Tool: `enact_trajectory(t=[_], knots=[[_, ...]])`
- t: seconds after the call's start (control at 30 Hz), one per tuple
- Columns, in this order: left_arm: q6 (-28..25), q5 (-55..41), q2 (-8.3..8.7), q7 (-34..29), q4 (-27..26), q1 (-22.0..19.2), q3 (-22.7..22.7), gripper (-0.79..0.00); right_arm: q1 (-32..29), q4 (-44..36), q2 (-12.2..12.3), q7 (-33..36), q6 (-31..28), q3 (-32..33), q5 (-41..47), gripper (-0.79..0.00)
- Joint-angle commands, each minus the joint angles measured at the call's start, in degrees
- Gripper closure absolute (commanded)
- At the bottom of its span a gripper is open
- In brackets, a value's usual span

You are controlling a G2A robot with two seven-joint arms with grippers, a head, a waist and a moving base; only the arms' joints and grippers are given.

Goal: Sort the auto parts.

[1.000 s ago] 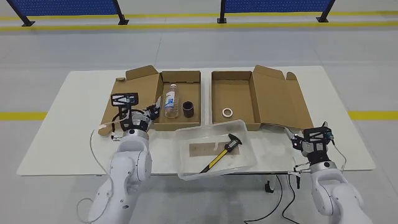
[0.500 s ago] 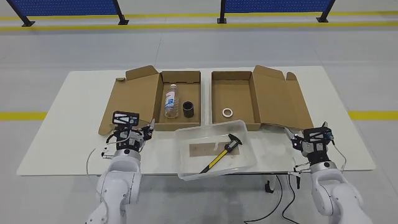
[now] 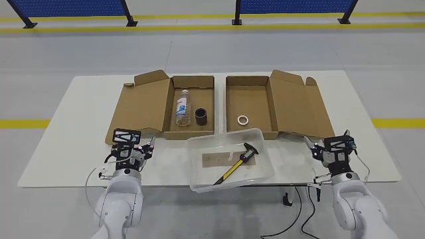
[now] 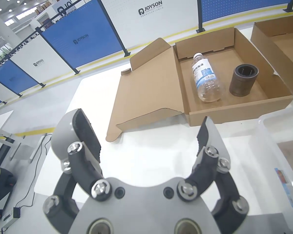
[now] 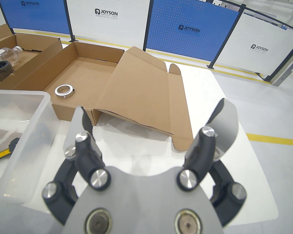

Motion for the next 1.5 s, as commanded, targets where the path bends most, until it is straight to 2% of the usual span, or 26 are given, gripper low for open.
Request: enact_trajectory(t=[0.0, 0.1, 0.23, 0.4, 0.67, 0.9, 1.0, 1.13, 1.33, 1.47], knots=[[-0.02, 0.01, 0.00, 0.01, 0.00, 0.00, 0.00, -0.785, 0.00, 0.00, 0.00, 0.00, 0.00, 0.00, 0.00, -0.785], [-0.02, 0.01, 0.00, 0.01, 0.00, 0.00, 0.00, -0.785, 0.43, -0.81, -0.06, -0.32, -1.53, -0.38, 1.15, -0.785], [-0.02, 0.01, 0.00, 0.01, 0.00, 0.00, 0.00, -0.785, 2.08, -2.59, 0.19, 0.79, -5.60, -0.76, -1.83, -0.785], [-0.02, 0.01, 0.00, 0.01, 0.00, 0.00, 0.00, -0.785, 5.45, -6.71, 0.77, 6.87, -15.27, -1.41, -4.01, -0.785], [-0.02, 0.01, 0.00, 0.01, 0.00, 0.00, 0.00, -0.785, 12.10, -11.86, 2.17, 26.57, -37.58, -3.29, -2.64, -0.785], [-0.02, 0.01, 0.00, 0.01, 0.00, 0.00, 0.00, -0.785, 16.44, -12.19, 2.61, 43.33, -45.11, -7.95, 7.42, -0.785], [-0.02, 0.01, 0.00, 0.01, 0.00, 0.00, 0.00, -0.785, 18.50, -11.39, 3.14, 51.58, -51.47, -10.96, 10.81, -0.785], [-0.02, 0.01, 0.00, 0.01, 0.00, 0.00, 0.00, -0.785, 20.33, -10.37, 4.53, 51.64, -52.65, -14.02, 10.20, -0.785], [-0.02, 0.01, 0.00, 0.01, 0.00, 0.00, 0.00, -0.785, 23.80, -9.48, 8.01, 50.06, -54.23, -17.48, 7.38, -0.785], [-0.02, 0.01, 0.00, 0.01, 0.00, 0.00, 0.00, -0.785, 27.69, -8.86, 9.57, 50.99, -53.29, -18.19, 10.14, -0.785]])
